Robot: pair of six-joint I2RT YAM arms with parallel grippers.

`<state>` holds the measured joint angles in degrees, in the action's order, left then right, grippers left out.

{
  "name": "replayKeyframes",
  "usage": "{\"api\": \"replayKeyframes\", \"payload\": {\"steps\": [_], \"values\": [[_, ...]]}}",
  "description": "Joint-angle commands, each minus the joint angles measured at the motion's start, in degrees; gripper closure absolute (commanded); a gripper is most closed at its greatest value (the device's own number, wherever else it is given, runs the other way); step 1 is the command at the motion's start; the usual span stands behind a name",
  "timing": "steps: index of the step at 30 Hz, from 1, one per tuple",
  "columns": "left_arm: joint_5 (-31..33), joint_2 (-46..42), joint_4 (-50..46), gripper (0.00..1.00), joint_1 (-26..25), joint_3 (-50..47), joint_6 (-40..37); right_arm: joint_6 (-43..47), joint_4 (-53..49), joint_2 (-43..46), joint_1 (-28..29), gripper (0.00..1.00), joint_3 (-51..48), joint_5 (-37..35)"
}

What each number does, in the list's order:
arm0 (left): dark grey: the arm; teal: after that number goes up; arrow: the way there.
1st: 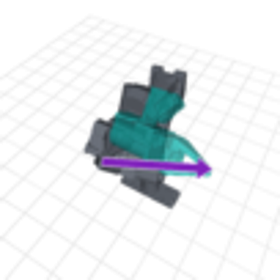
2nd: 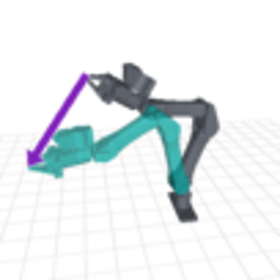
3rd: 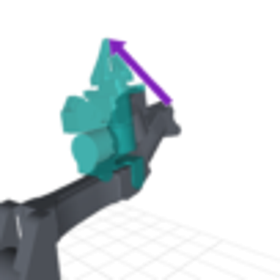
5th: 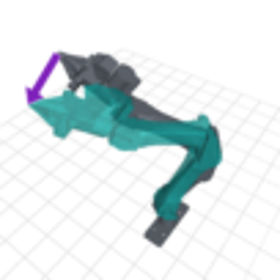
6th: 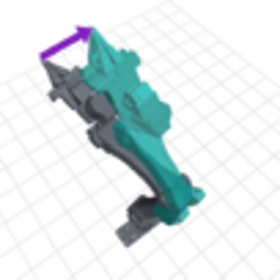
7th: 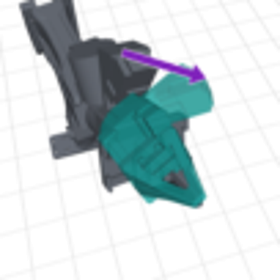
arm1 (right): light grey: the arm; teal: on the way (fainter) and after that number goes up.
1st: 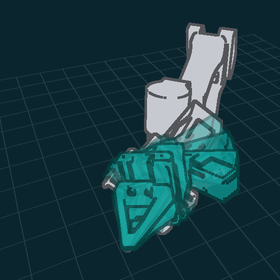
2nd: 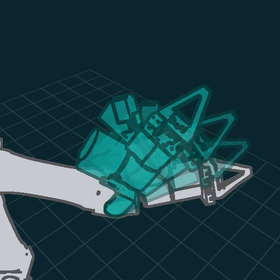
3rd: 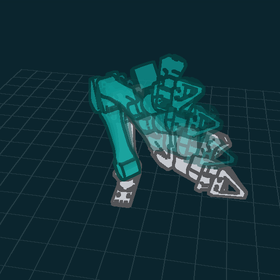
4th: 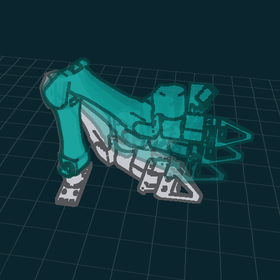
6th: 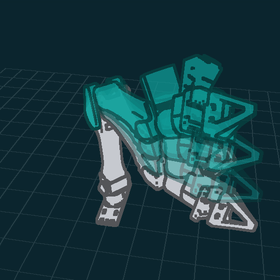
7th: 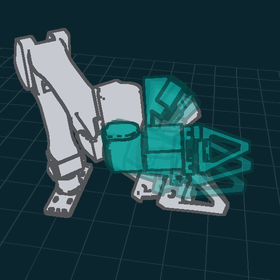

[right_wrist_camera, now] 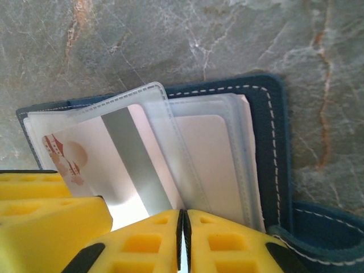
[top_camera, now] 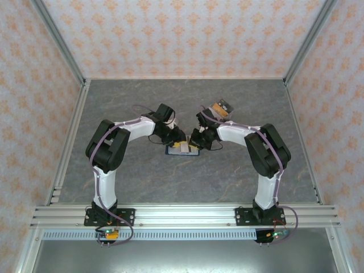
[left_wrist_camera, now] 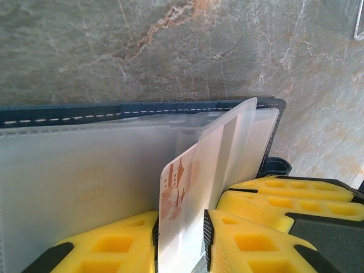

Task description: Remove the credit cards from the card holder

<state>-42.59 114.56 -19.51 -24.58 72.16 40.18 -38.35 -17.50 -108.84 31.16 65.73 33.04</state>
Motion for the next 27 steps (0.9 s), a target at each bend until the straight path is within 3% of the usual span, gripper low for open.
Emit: {"api": "replayKeyframes", "payload": {"steps": [1,17,27], "values": [[3.6,-1.0,-0.2,0.72,0.7,-2.2,-1.8,-1.2,0.0,-2.4,-0.3,0.87,-1.8,0.0],[-2.6,-4.5,6.1,0.89,2.3,-6.4,-2.2,-0.4,-4.0,-2.7,-0.6,0.87,-1.5,-4.9],[-2.2,-4.8,4.6,0.92,2.8,-7.4,-3.4,0.1,-6.1,-3.0,-0.5,0.88,-0.6,-6.8]]}}
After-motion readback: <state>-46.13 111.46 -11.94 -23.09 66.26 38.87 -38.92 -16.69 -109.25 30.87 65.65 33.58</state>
